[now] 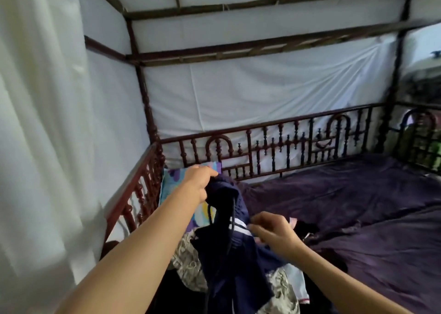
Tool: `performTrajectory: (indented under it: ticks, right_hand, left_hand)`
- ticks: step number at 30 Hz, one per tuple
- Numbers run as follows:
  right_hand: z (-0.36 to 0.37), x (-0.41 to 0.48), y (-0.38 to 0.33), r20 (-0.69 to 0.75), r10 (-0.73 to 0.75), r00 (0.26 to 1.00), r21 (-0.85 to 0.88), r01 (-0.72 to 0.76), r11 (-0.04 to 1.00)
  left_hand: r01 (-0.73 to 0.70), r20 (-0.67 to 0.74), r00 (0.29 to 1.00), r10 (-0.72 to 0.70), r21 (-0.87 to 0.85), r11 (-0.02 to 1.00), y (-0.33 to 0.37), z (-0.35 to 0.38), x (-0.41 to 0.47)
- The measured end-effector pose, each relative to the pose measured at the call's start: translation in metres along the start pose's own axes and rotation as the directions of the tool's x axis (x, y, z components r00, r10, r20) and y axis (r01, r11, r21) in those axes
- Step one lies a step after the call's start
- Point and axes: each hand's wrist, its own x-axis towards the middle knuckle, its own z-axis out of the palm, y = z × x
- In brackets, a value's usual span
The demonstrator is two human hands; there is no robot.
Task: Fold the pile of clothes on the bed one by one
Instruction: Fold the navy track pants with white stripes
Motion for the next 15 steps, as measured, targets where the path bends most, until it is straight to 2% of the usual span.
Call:
performTrajectory:
  ticks: [2,4,5,7,8,9,11,12,13,15]
  right_hand:
    - [-0.008,-0.015,-0.014,0.185,0.027,0.982,0.224,-0.069,0.972]
    - [-0.016,-0.018,-0.019,0.217,0.040,0.975,0.225,-0.090,0.970]
    - [-0.020,-0.016,-0.023,0.159,0.045,0.986,0.099,-0.062,0.993]
    - [-0.035,-0.004,-0.030,-0.064,0.032,0.997,-0.114,-0.039,0.993]
    - [-0.047,0.004,-0.035,-0.146,0.043,0.988,-0.094,-0.057,0.994]
    - [-0.064,0.010,-0.041,-0.204,0.081,0.976,0.003,-0.082,0.997]
    - [-0.100,0.021,-0.061,-0.231,0.190,0.954,0.244,-0.132,0.961]
    - [-0.116,0.027,-0.068,-0.211,0.212,0.954,0.304,-0.142,0.942]
    - [-0.130,0.032,-0.079,-0.190,0.200,0.961,0.307,-0.135,0.942]
    - [-0.147,0.043,-0.097,-0.185,0.162,0.969,0.288,-0.105,0.952]
  left_hand:
    - [0.024,0.031,0.999,-0.022,-0.055,0.998,0.009,0.020,-0.005]
    - [0.024,0.079,0.997,-0.018,-0.085,0.996,0.019,0.039,-0.012]
    - [0.006,0.102,0.995,0.002,-0.081,0.997,0.023,0.048,-0.014]
    - [-0.066,0.141,0.987,0.072,-0.044,0.997,0.031,0.059,-0.018]
    - [-0.130,0.149,0.981,0.128,0.004,0.992,0.033,0.062,-0.020]
    - [-0.214,0.140,0.969,0.203,0.071,0.974,0.033,0.063,-0.020]
    - [-0.368,0.119,0.929,0.349,0.238,0.899,0.031,0.062,-0.026]
    - [-0.433,0.140,0.901,0.410,0.310,0.846,0.029,0.062,-0.031]
    - [-0.489,0.204,0.873,0.444,0.372,0.789,0.027,0.063,-0.037]
    - [-0.573,0.400,0.819,0.412,0.533,0.622,0.024,0.064,-0.043]
